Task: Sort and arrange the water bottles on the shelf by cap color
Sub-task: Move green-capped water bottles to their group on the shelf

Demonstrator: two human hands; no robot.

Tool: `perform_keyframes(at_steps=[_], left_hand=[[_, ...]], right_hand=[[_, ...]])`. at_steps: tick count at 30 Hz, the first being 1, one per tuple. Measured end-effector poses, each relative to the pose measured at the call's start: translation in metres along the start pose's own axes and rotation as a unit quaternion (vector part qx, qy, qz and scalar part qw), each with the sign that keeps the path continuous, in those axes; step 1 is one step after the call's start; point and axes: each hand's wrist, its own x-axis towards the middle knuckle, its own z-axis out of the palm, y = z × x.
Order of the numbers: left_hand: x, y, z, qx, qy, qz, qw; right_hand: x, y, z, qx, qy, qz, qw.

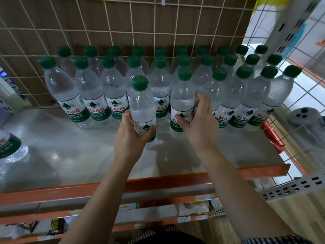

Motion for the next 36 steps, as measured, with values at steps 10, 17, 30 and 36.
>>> perform_keyframes(at_steps=[10, 17, 30, 36], left_hand=[[-0.001, -0.001, 0.003, 0.007, 0.01, 0.002, 1.0], [0.009, 0.004, 0.012, -0.017, -0.002, 0.012, 1.0], [0.026, 0.019, 0.044, -0.071, -0.024, 0.029, 0.997], [0.021, 0.019, 0.052, -0.035, 0.022, 0.052, 0.998]], right_hand=[[-0.004, 0.013, -0.002, 0.027, -0.014, 0.008, 1.0], [-0.024, 0.034, -0.006, 0.035, -0.094, -0.017, 0.995], [-0.058, 0.067, -0.006, -0.016, -0.263, -0.036, 0.964], [-0.059, 0.068, -0.002, -0.028, -0.255, -0.045, 0.965]])
